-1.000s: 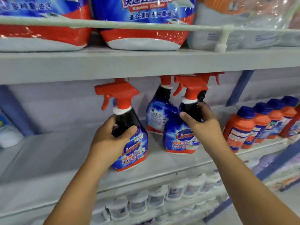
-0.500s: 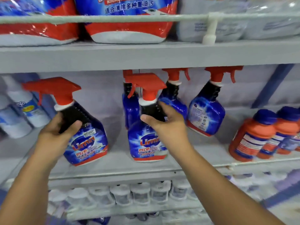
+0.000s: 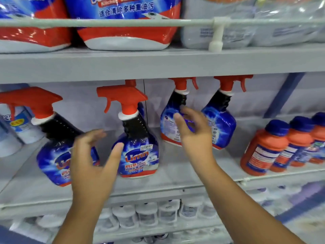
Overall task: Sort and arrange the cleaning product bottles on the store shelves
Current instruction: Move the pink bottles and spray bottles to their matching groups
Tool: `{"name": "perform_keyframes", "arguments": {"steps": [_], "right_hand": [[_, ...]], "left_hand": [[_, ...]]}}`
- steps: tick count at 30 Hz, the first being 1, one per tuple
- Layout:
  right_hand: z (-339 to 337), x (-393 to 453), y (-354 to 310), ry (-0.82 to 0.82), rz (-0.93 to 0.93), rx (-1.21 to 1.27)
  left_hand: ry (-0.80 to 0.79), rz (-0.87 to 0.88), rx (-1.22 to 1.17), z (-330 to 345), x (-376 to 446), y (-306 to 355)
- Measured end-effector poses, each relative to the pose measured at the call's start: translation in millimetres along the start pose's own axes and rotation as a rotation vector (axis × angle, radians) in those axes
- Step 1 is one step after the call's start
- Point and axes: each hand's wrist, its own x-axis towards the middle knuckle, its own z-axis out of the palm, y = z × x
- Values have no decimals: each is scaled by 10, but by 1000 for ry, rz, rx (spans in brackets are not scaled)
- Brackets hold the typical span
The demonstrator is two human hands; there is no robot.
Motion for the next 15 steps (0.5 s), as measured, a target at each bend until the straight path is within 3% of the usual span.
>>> {"name": "perform_keyframes", "arguments": {"steps": [4, 7, 9, 12, 15], "right_hand": [[-574, 571, 198, 300, 14, -267], [-757, 852, 375, 145, 196, -319], [-776, 904, 449, 59, 198, -408], [-816, 910, 435, 64, 138, -568], [-876, 740, 367, 43, 200, -698]], "left_hand": [[-193, -194, -91, 376, 109, -6], [-266, -238, 100, 515, 114, 31], [-237, -241, 102, 559, 98, 17], [-224, -252, 56, 535, 109, -43], [-171, -248, 35, 434, 169, -127]]}}
